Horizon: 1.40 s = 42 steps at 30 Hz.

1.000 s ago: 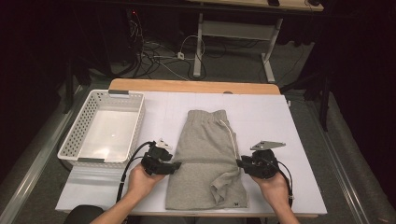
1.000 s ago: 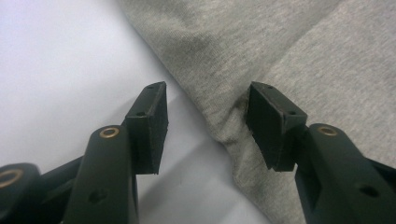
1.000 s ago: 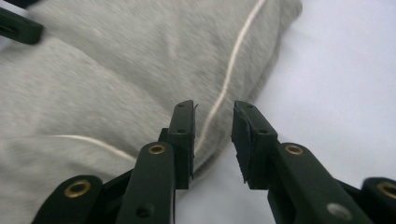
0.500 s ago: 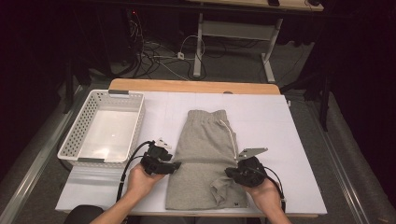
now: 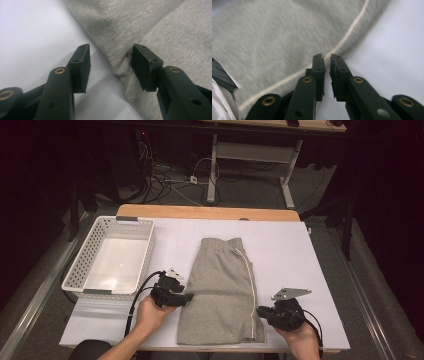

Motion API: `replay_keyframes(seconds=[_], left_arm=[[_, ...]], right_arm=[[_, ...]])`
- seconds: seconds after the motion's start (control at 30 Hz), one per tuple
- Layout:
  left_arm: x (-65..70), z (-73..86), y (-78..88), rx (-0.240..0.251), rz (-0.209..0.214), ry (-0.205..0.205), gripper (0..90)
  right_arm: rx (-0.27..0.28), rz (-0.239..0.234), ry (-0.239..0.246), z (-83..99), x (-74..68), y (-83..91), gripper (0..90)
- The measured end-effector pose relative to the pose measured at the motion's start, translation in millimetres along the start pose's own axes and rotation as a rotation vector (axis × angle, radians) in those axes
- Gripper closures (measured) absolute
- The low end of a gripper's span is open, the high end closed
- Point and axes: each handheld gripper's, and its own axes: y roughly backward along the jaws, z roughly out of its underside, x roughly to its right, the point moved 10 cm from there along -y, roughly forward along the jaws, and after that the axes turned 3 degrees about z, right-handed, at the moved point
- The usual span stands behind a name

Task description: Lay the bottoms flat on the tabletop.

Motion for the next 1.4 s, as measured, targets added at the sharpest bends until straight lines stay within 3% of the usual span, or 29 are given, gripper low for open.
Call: replay_keyframes(seconds=[0.13, 0.27, 0.3, 0.4, 0.57, 0.83, 0.97, 1.2, 1.4], left_arm=[[1.5, 0.0, 0.0, -0.002, 0.01, 0.005, 51.2], [3.5, 0.4, -0.2, -0.007, 0.01, -0.006, 51.2], [3.6, 0.5, -0.2, -0.007, 0.009, -0.009, 51.1], [3.3, 0.3, -0.6, -0.005, 0.011, -0.01, 51.1], [3.8, -0.1, -1.3, -0.003, 0.014, -0.012, 51.1], [4.0, -0.4, -1.9, 0.0, 0.016, -0.009, 51.2], [4.3, -0.5, -2.0, -0.001, 0.015, -0.011, 51.2], [4.5, -0.5, -2.4, -0.004, 0.014, -0.018, 51.4], [4.3, -0.3, -2.5, -0.005, 0.016, -0.023, 51.7]], right_arm=[[0.021, -0.003, 0.03, -10.2, -13.5, -4.3, 76.2], [-0.029, 0.083, 0.069, -8.2, -9.2, -16.3, 68.4], [-0.041, 0.099, 0.063, -6.8, -5.3, -18.9, 66.3], [-0.054, 0.086, 0.016, -3.1, 0.3, -22.5, 63.0], [-0.063, 0.06, 0.011, -3.6, -1.9, -28.9, 65.6], [0.004, 0.102, 0.039, -14.5, -0.6, -20.4, 68.1], [-0.033, 0.09, 0.035, -11.3, -2.2, -29.2, 68.4], [-0.054, 0.071, 0.05, -9.4, 0.5, -30.5, 85.0], [-0.014, 0.07, 0.046, -14.9, 2.2, -20.3, 86.0]])
